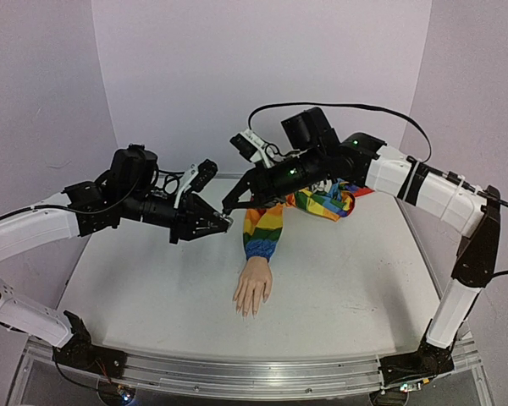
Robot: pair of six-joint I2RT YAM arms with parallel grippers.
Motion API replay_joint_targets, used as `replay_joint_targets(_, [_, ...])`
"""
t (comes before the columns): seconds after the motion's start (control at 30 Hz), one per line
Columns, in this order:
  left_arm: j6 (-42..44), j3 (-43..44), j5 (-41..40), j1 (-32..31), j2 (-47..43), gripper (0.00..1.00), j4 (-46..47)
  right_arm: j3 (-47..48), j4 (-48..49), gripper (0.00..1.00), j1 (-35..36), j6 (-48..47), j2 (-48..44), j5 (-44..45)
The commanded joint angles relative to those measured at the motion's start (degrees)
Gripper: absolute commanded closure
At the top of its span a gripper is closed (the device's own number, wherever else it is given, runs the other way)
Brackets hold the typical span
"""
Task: Paint the nails
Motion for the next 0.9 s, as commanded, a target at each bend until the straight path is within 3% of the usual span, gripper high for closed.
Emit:
replay_joint_targets(0.0, [0.53, 2.04, -0.20, -0.15, -0.03, 1.00, 1.15, 1.00, 0.45, 0.96, 0.06, -0.94, -1.73, -1.59])
replay_joint_targets(0.07, [0.36, 1.98, -0.54, -0.15, 0.03, 1.00, 0.89, 0.63, 0.45, 1.00, 0.02, -1.17, -2.28, -1.12])
replay_joint_targets(0.87, [0.79, 2.99, -0.49, -0.15, 1.31, 1.00, -0.57, -2.26, 1.42, 1.00, 0.03, -2.69, -6.15, 2.05])
